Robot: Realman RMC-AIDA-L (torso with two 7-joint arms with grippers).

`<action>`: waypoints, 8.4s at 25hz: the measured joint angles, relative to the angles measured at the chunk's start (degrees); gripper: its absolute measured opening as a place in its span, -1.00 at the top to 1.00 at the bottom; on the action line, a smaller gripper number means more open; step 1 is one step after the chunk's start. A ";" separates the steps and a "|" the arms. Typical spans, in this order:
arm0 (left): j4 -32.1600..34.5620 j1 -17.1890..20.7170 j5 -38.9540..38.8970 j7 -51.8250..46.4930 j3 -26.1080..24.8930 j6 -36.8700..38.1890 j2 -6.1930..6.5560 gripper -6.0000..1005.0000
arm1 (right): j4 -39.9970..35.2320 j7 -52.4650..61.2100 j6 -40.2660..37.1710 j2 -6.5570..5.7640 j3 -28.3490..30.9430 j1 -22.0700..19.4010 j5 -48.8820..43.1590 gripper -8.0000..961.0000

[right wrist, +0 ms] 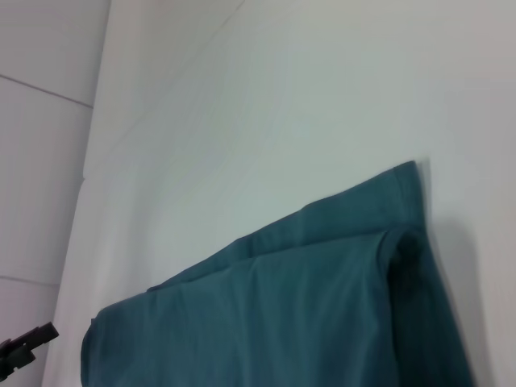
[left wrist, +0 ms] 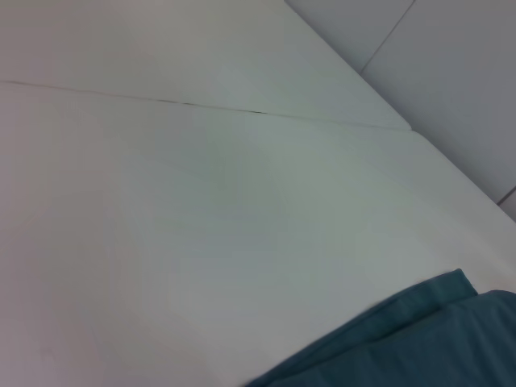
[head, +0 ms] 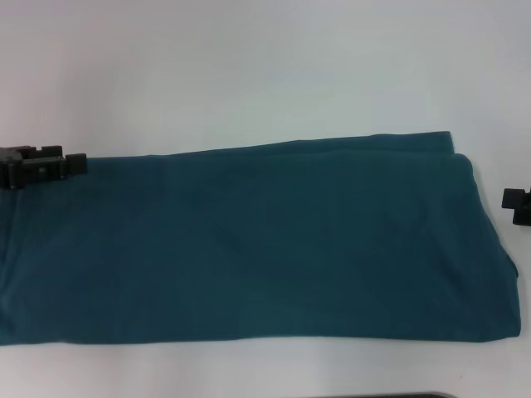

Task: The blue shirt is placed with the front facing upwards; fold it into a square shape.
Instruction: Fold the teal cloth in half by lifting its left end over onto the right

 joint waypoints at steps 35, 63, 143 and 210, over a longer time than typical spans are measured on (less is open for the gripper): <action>0.62 -0.54 0.00 0.10 0.17 -0.09 0.00 -0.31 | -0.12 0.49 0.10 0.96 -5.28 -1.15 -1.33 -0.53; 0.80 -0.70 0.00 0.60 0.17 -0.71 0.09 -0.32 | -0.07 0.46 -1.61 4.20 -6.10 2.73 -1.05 -0.53; 1.50 -1.50 0.00 1.69 0.97 -1.41 -0.16 -0.31 | 0.17 0.43 -1.98 4.29 -2.57 2.94 -2.23 -0.52; 3.00 -2.01 0.00 2.27 1.58 -2.83 -0.60 -0.32 | 1.43 -0.13 -6.06 0.59 -3.69 0.18 5.92 -0.51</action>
